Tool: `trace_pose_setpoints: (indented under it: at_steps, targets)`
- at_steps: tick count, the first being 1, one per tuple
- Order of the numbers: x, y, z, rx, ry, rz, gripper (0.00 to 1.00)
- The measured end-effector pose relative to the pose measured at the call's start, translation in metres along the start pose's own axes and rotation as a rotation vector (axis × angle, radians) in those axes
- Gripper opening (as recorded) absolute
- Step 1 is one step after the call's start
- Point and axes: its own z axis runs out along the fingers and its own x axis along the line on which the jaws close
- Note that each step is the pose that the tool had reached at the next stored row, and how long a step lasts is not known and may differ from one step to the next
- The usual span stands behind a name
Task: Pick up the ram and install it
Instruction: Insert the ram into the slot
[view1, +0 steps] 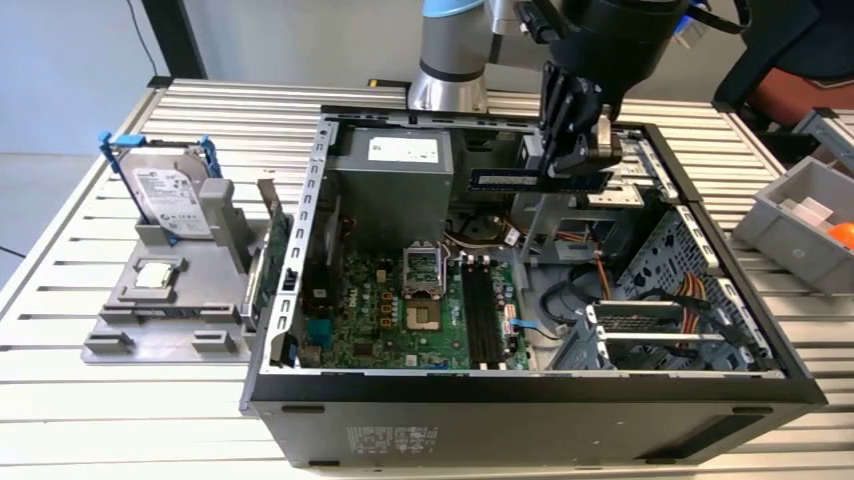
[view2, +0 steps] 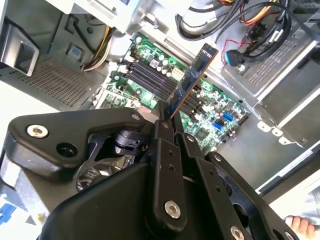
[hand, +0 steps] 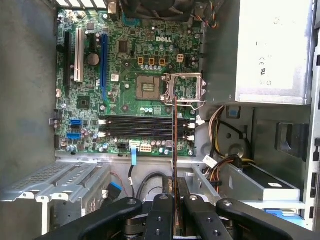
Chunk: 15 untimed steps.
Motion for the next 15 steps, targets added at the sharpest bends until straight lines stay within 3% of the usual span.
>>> trace_pose_setpoints:
  at_steps: [15]
  targets:
    - [0.0003, -0.0004, -0.0002, -0.0013, 0.0003, 0.000, 0.00]
